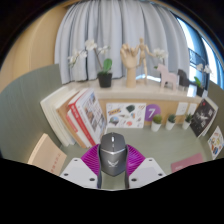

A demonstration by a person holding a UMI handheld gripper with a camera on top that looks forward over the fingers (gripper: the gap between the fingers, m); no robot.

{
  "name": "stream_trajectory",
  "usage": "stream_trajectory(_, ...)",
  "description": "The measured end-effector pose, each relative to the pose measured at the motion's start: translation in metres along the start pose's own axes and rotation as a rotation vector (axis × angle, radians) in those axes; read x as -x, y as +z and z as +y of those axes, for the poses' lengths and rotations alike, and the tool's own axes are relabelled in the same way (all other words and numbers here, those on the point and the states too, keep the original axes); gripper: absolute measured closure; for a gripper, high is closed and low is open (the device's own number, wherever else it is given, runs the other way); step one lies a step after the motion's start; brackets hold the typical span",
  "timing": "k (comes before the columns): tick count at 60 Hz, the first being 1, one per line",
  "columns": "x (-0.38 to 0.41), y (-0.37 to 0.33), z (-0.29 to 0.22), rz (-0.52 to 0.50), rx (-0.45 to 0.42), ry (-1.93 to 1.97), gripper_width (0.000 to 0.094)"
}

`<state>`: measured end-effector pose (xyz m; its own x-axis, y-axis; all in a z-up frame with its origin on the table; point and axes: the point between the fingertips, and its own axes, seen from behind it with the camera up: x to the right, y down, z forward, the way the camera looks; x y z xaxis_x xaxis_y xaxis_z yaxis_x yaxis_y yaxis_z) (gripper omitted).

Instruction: Arrange mouse

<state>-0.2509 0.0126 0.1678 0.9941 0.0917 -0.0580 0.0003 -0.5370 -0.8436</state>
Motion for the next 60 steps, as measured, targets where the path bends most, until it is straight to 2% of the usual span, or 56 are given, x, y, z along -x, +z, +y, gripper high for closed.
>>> stream_trajectory(5,-0.048,-0.037,-0.059,0.023,-0.099,-0.012,0.0625)
stream_trajectory(10,-0.103,-0.071,-0.098,0.046,-0.173,-0.035,0.0624)
stream_trajectory(15,-0.166,-0.098,-0.117,0.088,-0.205,-0.056,0.0625)
stream_trajectory(20,-0.237,-0.115,-0.112,0.140,-0.211,-0.053,0.0626)
stream_trajectory(28,-0.328,-0.110,-0.059,0.196,-0.138,-0.033,0.0626)
stream_trajectory(32,-0.362,-0.098,-0.018,0.214,-0.070,-0.018,0.0628)
stream_trajectory(43,-0.397,-0.056,0.107,0.187,0.122,0.010,0.0629)
stream_trajectory(49,-0.394,-0.038,0.158,0.157,0.194,0.026,0.0628)
stream_trajectory(57,-0.383,-0.020,0.203,0.125,0.252,0.045,0.0611)
stream_trajectory(60,-0.386,-0.017,0.197,0.145,0.205,0.052,0.0608)
